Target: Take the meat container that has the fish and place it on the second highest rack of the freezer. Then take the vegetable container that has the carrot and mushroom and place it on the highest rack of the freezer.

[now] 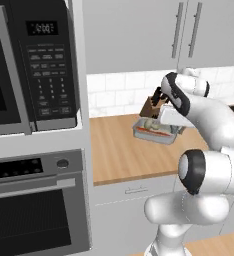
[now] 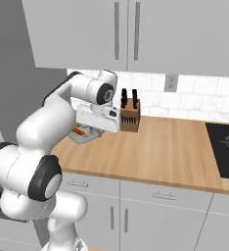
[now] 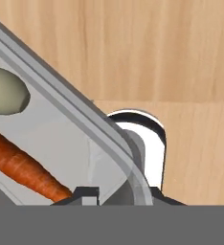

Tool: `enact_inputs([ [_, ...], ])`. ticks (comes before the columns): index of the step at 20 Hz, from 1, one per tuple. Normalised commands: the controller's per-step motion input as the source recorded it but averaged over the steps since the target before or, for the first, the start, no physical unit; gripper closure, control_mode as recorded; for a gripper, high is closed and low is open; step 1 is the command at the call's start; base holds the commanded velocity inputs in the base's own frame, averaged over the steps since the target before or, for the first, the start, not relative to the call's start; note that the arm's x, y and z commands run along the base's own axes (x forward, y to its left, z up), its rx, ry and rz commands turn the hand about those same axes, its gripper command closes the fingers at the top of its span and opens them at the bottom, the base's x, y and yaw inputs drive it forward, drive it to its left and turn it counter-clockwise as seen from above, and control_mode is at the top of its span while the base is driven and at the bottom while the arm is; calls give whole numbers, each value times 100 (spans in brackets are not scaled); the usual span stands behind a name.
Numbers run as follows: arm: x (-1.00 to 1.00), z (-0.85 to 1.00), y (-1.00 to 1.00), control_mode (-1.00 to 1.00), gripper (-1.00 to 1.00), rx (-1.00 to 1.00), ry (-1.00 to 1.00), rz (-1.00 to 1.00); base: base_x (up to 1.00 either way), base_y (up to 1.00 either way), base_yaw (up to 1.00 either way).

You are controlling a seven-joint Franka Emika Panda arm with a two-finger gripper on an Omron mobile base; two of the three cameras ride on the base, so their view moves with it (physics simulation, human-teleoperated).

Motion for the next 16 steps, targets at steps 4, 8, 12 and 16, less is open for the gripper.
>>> enact_inputs([
  [4, -92, 54, -1, -100, 100, 0, -31, 49, 0, 0, 0],
  [8, -96, 65, -2, -100, 100, 0, -36, 42, 0, 0, 0],
  [12, -95, 64, -10, -100, 100, 0, -37, 42, 0, 0, 0],
  [16, -74, 46, -43, -100, 100, 0, -24, 41, 0, 0, 0],
])
